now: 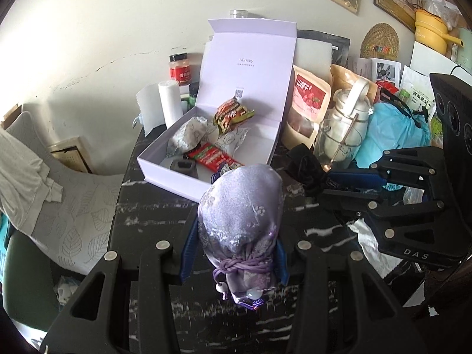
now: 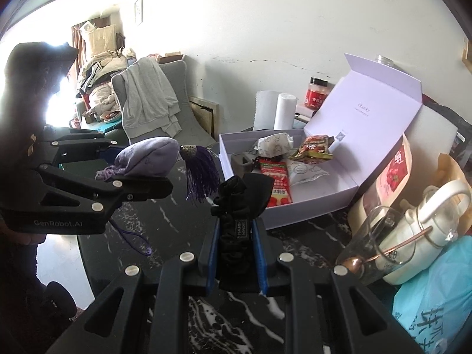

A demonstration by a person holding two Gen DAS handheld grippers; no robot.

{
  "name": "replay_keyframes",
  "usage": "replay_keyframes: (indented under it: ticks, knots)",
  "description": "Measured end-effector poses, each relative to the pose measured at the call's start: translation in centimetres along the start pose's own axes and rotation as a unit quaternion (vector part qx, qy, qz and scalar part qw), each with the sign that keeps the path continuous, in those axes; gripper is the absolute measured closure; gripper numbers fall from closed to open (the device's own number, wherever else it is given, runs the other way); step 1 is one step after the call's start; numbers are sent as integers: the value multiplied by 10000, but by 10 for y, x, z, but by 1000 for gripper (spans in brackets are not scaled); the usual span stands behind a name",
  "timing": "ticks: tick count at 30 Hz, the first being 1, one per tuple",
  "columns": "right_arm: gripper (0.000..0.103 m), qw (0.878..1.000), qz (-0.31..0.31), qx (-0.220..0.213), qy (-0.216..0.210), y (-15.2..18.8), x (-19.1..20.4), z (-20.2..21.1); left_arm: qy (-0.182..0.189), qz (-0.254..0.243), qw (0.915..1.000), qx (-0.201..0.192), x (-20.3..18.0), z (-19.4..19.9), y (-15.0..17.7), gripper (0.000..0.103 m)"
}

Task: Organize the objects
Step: 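Carry the sachet and black cloth with both grippers over the open white box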

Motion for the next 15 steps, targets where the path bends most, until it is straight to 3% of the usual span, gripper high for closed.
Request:
replay_keyframes:
  ticks: [15]
  knots:
    - [82, 9998, -166, 50, 48, -39, -35, -25, 214, -189, 9996, 29, 7, -44, -59, 62]
Point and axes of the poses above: each gripper's, at about its wrist camera, not at the fingertips, and z roughly against the way its jaws point, x to its left, y to its underside, the point moved 7 cm from there along -z, roughly the way its jaws point, and after that the axes turned 10 degrees about x, right-handed, at the moved point
